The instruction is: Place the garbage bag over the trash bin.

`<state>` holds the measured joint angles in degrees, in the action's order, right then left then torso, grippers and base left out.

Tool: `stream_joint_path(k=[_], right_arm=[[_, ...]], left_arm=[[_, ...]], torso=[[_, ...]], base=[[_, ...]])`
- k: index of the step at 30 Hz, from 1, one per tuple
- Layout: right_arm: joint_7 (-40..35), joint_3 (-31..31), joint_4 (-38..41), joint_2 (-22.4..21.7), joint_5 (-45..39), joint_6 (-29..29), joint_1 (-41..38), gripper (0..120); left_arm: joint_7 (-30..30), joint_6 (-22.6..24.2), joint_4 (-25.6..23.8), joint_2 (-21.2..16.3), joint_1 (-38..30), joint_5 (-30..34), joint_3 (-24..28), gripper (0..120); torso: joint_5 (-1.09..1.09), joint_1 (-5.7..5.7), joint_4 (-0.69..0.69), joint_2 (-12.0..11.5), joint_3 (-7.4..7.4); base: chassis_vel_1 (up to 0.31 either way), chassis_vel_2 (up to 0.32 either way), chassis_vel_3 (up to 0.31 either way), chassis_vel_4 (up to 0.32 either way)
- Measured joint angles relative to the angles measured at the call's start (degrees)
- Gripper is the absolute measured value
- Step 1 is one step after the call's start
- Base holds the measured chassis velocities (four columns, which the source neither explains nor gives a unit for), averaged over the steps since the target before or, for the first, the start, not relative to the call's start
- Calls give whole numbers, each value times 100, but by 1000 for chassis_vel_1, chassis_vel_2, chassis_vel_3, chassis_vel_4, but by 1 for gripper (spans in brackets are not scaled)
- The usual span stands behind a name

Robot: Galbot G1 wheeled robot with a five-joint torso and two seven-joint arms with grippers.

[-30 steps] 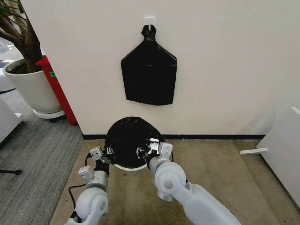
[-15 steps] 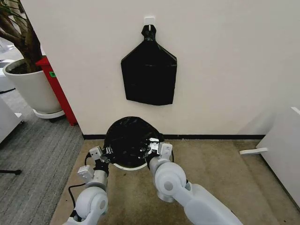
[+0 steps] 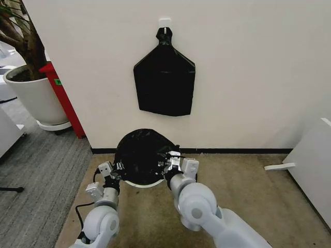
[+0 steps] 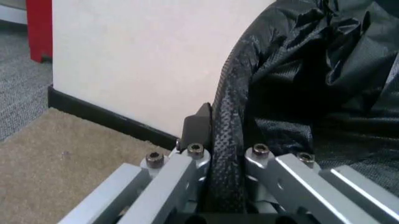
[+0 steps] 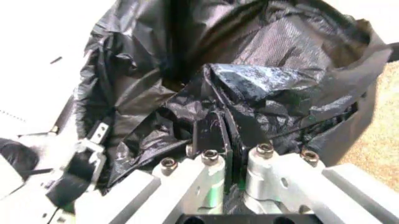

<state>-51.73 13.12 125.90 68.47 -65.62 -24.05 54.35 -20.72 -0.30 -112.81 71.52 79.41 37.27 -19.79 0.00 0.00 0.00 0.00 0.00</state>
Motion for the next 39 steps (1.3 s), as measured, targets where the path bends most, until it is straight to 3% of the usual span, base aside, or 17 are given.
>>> stream_joint_path(k=[14,19,28,31,33,37,39], right_arm=[[592,-622,538,-372,660,-245,1275,0],[852,-611,628,-341,1082,-253,1871,0],[1185,-455,390,-298,1993,-281,2154,0],[1554,-634,353,-339,2667,-321,1884,0],[1765,-792,470,-537,2869,-463,1215,1],[1777,-698,516,-807,2690,-616,534,11],[1411,-269,415,-986,2087,-890,-319,21]], left_arm=[[-20,4,-32,27,-31,34,-96,3],[-41,0,-49,26,-32,53,-132,3],[-66,3,-112,43,-31,109,-132,3],[-62,0,-113,25,-1,94,-132,3],[-40,-15,-93,14,22,44,-131,3],[-16,-27,-49,29,21,-32,-110,3],[30,-55,28,70,-8,-167,-63,3]], torso=[[0,0,-1,0,0],[0,0,0,0,0],[0,0,-1,0,0],[0,0,-1,0,0],[0,0,0,0,0],[0,0,0,0,0],[0,0,0,0,1]], base=[[0,0,0,0],[0,0,0,0],[0,0,0,0],[0,0,0,0],[0,0,0,0],[0,0,0,0],[0,0,0,0]])
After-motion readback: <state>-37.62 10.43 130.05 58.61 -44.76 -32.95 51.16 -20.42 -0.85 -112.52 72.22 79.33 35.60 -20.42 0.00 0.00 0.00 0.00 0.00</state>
